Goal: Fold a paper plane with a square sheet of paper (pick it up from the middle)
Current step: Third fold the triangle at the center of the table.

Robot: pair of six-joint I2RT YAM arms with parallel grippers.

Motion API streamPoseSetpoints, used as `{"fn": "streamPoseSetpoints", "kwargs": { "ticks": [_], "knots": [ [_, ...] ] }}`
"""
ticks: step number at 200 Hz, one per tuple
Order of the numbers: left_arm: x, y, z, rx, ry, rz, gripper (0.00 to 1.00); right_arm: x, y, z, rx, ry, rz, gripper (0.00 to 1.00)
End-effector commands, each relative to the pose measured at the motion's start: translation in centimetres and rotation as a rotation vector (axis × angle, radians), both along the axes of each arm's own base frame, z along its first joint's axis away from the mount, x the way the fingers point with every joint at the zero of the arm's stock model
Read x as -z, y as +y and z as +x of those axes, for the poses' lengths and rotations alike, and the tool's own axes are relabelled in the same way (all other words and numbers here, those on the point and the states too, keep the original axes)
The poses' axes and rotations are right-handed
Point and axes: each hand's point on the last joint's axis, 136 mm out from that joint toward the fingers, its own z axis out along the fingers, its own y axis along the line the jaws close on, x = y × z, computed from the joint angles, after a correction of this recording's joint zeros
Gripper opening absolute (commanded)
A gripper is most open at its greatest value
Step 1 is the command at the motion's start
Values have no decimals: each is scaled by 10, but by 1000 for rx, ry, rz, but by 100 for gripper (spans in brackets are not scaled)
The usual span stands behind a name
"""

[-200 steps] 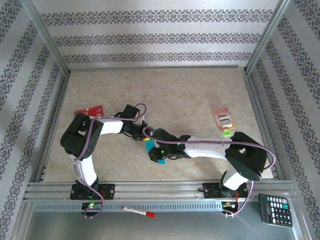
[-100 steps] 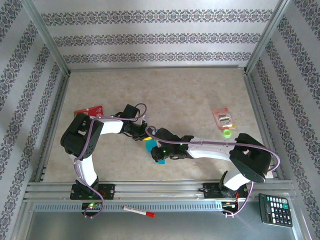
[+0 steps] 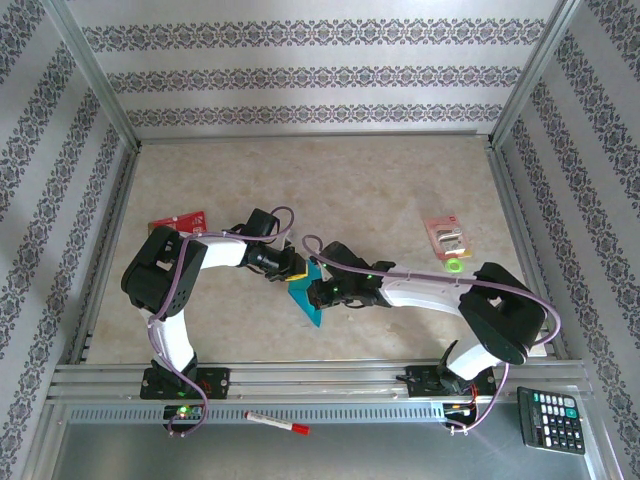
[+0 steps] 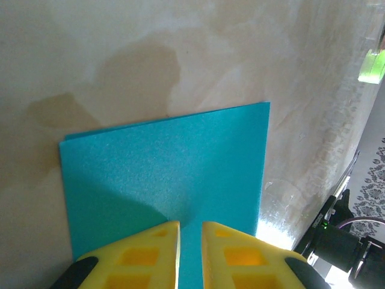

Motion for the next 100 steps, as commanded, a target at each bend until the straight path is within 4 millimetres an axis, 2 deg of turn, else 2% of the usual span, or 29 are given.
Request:
{"fn": "streamPoseSetpoints", "kwargs": {
  "ticks": [1,100],
  "knots": [
    [21,10,-10,2,54,81,18,9,-3,-1,-21,34,-4,0],
    [20,12,-10,1,45,95,18,33,-25,1,0,85,-51,0]
  ]
}}
